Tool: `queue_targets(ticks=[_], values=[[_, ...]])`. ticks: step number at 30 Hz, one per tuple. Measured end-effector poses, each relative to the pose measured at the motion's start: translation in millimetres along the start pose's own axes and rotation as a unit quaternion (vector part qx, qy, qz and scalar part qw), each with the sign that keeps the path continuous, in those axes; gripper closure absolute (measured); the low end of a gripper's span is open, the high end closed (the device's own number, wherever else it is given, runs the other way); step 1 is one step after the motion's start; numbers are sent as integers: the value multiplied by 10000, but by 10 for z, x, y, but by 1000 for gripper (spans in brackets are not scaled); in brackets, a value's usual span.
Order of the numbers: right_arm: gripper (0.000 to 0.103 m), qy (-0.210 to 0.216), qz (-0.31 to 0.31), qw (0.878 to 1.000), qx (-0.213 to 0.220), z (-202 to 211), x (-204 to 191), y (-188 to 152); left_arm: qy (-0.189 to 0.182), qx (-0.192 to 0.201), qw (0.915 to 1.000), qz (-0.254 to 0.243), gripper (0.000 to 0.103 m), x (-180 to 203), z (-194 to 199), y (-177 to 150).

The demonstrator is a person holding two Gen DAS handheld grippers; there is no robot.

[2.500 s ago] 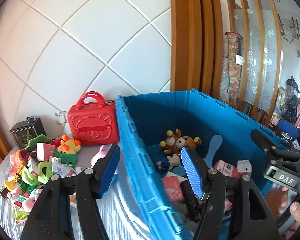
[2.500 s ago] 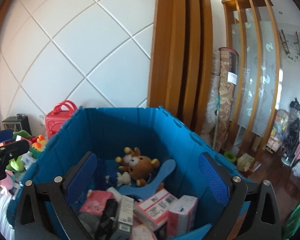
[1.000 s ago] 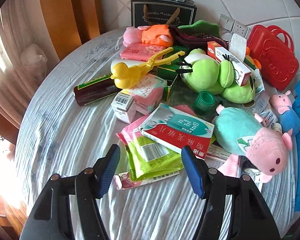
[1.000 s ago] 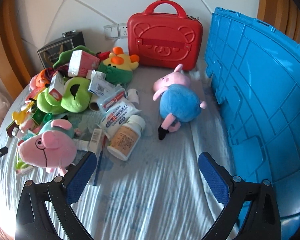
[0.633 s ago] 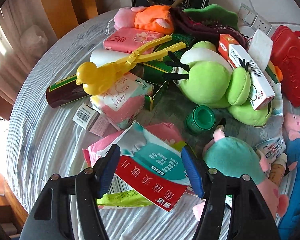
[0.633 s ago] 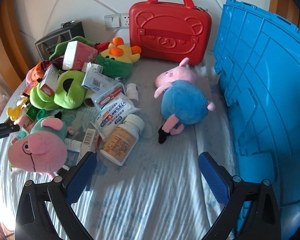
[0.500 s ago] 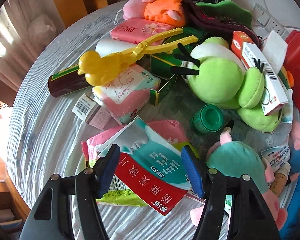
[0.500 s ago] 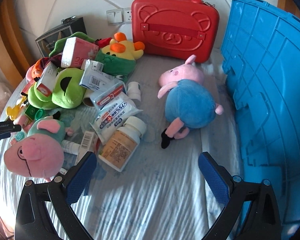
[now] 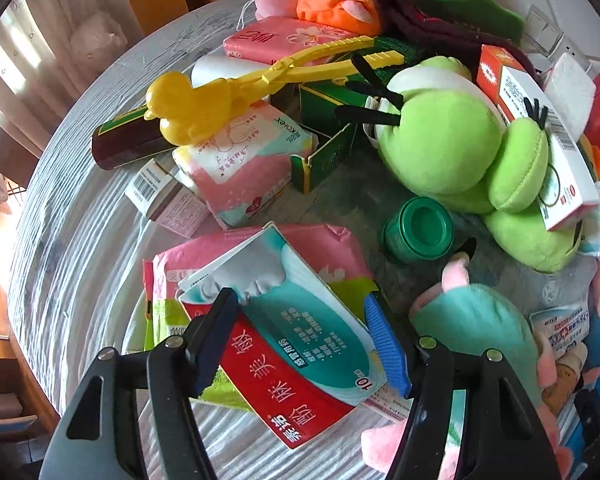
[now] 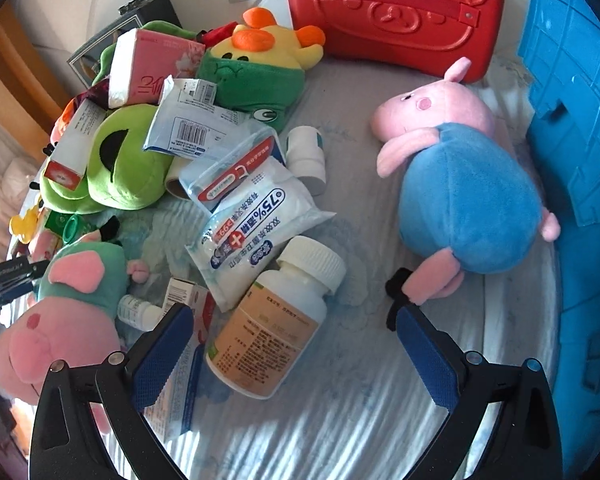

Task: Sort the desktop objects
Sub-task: 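Grasp the red-and-teal medicine box with the left tool while the right tool grasps the white pill bottle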

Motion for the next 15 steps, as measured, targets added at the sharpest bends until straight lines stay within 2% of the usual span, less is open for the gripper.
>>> queue_targets(ticks=[7, 8, 11, 15], values=[[0, 16, -5, 9996, -276, -182, -144, -83, -205, 173, 9972, -694, 33, -121, 68, -241], [5, -76, 32, 9995, -297, -198, -152, -95, -237, 194, 9966, -761, 33, -138, 72, -268], [31, -237, 139, 9987, -440, -228, -135, -184, -311, 246, 9945, -969, 32, -181, 84, -349], [33, -393, 185, 9971, -620, -244, -40, -313, -420, 391, 9925, -1075, 31, -224, 83, -352]])
Point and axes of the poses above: each gripper's, at about its wrist camera, not at the fingertips, and z roughly against the way its jaws point, x to its right, y to its top, the point moved 9 cm from there along -z, roughly the way its jaws point, and after that the axes turned 6 degrees about -y, right-handed, at the moved point
